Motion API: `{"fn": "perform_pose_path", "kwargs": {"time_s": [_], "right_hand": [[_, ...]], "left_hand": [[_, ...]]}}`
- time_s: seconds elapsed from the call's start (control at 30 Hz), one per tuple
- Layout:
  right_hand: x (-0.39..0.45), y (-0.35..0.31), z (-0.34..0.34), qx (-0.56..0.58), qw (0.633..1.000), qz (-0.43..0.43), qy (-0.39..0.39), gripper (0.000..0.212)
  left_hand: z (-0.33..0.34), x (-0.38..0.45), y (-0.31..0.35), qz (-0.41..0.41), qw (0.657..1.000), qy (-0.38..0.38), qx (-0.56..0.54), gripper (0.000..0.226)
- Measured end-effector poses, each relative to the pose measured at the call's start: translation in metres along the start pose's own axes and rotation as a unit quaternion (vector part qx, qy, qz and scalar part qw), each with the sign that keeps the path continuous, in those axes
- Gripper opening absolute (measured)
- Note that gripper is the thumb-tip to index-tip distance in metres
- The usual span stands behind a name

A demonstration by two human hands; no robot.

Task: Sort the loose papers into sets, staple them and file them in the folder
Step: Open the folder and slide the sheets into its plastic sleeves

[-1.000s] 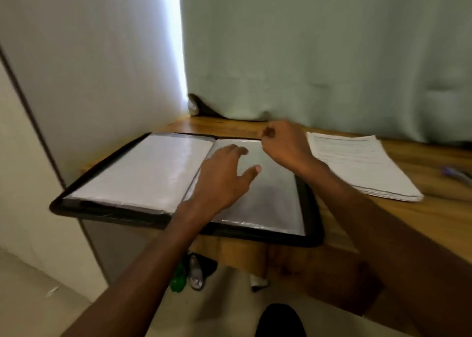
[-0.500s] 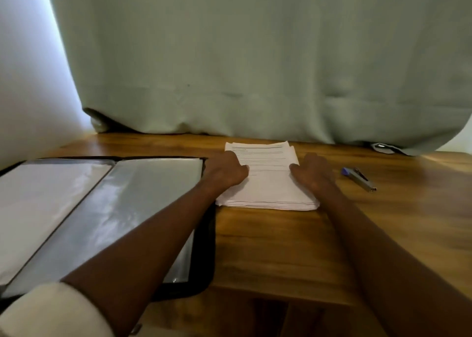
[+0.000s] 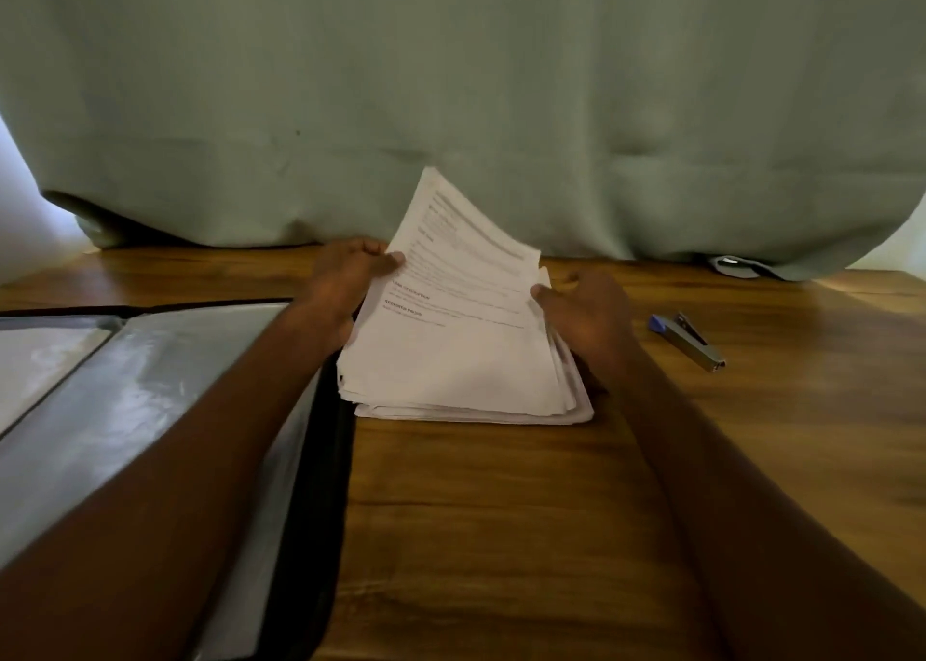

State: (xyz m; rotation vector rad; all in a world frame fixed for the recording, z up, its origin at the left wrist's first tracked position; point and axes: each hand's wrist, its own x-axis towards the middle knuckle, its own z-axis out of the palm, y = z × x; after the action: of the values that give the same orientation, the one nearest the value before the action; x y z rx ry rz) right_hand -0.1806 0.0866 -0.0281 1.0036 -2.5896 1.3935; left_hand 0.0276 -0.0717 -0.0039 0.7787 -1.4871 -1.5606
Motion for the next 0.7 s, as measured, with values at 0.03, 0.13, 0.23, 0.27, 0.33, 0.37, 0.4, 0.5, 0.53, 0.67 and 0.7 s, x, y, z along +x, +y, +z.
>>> {"fn": "perform_pose_path", "kwargs": {"time_s": [0.03, 0.13, 0.23, 0.27, 0.33, 0.37, 0.4, 0.5, 0.53, 0.67, 0.7], "right_hand": [[0.000, -0.002, -0.002, 0.060, 0.998, -0.008, 0.009, 0.049], [-0.006, -0.007, -0.009, 0.300, 0.952, -0.002, -0.066, 0.035], [-0.009, -0.011, -0.021, 0.453, 0.871, 0.011, -0.190, 0.038], [-0.010, -0.015, -0.026, 0.473, 0.859, 0.007, -0.197, 0.041], [-0.012, -0.024, -0.033, 0.499, 0.853, -0.014, -0.152, 0.036], [-0.014, -0.029, -0.036, 0.504, 0.855, -0.031, -0.117, 0.033], [-0.016, -0.033, -0.038, 0.502, 0.859, -0.054, -0.082, 0.030], [-0.024, -0.043, -0.044, 0.483, 0.866, -0.131, -0.001, 0.026], [-0.025, -0.046, -0.047, 0.482, 0.863, -0.152, 0.013, 0.026], [-0.023, -0.045, -0.048, 0.465, 0.875, -0.134, -0.034, 0.033], [-0.022, -0.042, -0.044, 0.442, 0.888, -0.114, -0.052, 0.033]], "left_hand": [[0.002, -0.003, 0.005, 0.015, 0.999, -0.017, -0.034, 0.004], [0.010, -0.012, 0.011, 0.052, 0.991, -0.055, -0.107, 0.008], [0.016, -0.013, 0.012, 0.089, 0.980, -0.066, -0.166, 0.016], [0.016, -0.013, 0.012, 0.092, 0.977, -0.074, -0.175, 0.021], [0.015, -0.014, 0.010, 0.066, 0.979, -0.112, -0.154, 0.037], [0.014, -0.014, 0.007, 0.056, 0.983, -0.130, -0.119, 0.042], [0.015, -0.015, 0.003, 0.059, 0.985, -0.140, -0.082, 0.044], [0.025, -0.021, 0.003, 0.126, 0.983, -0.114, -0.076, 0.040], [0.028, -0.022, 0.006, 0.161, 0.979, -0.094, -0.080, 0.038], [0.035, -0.022, 0.006, 0.225, 0.973, -0.059, 0.010, 0.036], [0.034, -0.023, 0.001, 0.214, 0.974, -0.053, 0.055, 0.038]]}}
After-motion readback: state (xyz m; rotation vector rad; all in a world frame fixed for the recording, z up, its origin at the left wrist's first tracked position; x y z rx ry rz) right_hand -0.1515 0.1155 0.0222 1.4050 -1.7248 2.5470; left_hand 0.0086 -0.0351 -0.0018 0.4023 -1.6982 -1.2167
